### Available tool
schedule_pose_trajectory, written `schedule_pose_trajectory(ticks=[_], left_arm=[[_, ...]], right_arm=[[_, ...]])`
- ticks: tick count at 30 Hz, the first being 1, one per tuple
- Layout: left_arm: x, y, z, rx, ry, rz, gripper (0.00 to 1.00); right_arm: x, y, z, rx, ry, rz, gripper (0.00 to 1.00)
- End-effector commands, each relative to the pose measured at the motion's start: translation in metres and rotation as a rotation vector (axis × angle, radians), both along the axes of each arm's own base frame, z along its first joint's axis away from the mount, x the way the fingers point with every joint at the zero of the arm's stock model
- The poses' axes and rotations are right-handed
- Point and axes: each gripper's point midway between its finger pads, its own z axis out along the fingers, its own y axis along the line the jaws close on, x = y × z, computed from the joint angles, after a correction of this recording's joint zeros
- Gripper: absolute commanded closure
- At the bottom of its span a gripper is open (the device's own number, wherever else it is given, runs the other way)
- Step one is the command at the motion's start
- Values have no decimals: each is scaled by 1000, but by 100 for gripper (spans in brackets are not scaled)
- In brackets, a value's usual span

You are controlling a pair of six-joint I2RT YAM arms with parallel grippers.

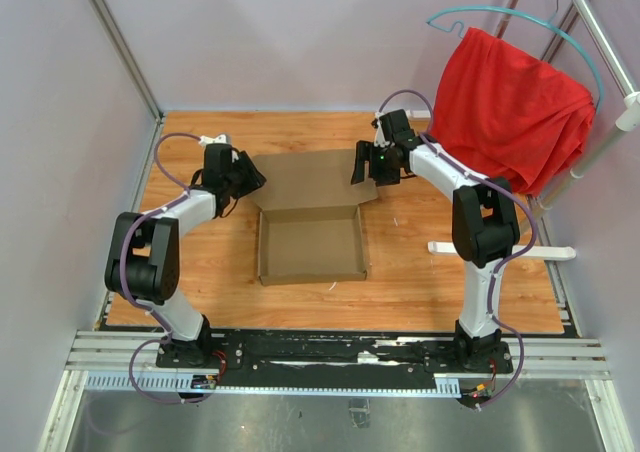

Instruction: Fold the paper box

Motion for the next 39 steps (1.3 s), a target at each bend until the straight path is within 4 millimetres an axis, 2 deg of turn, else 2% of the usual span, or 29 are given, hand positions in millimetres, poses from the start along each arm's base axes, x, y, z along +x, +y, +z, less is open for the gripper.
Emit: schedule_pose_trajectory(ticks=[1, 8, 18, 22, 33, 39], left_arm=[[10, -21, 19, -12, -60, -53, 47], [15, -40, 22, -2, -65, -97, 47], [16, -53, -1, -5, -28, -129, 48], [17, -58, -6, -24, -30, -144, 48], [14, -61, -10, -23, -19, -161, 48], [9, -62, -10, -29, -23, -167, 48]], right_arm=[[2, 2, 10, 41, -18, 2, 26], [4, 12, 18, 61, -36, 25, 27], [6, 20, 21, 56, -42, 45, 28], [8, 23, 28, 60, -61, 54, 28], [16, 58, 39, 70, -92, 126, 28], [11, 72, 25, 68, -63, 154, 28]])
